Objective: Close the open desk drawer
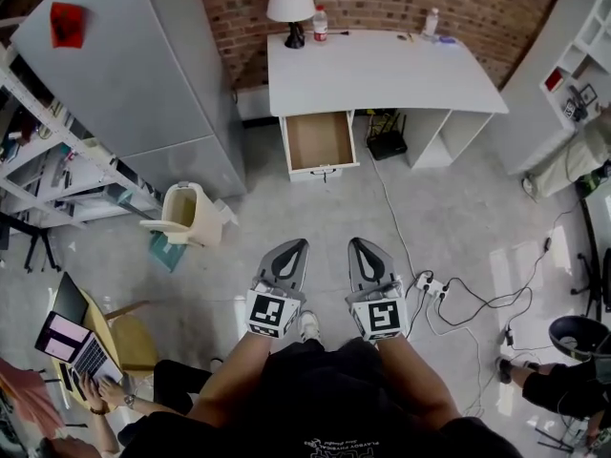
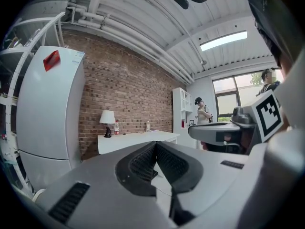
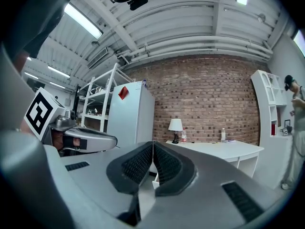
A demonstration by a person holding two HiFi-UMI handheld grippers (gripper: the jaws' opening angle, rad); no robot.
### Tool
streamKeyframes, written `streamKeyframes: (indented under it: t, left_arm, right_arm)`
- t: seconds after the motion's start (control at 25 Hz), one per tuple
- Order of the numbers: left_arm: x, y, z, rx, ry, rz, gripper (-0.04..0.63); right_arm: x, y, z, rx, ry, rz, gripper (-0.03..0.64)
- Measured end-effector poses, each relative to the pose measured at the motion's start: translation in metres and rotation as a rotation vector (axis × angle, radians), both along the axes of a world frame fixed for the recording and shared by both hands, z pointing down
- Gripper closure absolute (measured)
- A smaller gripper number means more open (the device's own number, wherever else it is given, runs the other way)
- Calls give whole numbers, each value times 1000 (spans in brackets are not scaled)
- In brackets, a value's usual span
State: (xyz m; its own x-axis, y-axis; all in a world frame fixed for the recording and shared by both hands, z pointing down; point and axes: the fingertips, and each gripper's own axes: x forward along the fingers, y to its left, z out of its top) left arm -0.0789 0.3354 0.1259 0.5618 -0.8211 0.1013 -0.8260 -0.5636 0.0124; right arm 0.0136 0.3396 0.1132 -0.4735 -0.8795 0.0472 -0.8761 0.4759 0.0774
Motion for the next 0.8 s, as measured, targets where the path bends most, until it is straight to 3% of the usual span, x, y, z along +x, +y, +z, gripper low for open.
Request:
streamKeyframes:
  t: [0.8]
  left_arm:
    - [42,-101,6,0,-38,-42,588]
  right_arm:
    - [32,-105,12,-9,-31,-48,588]
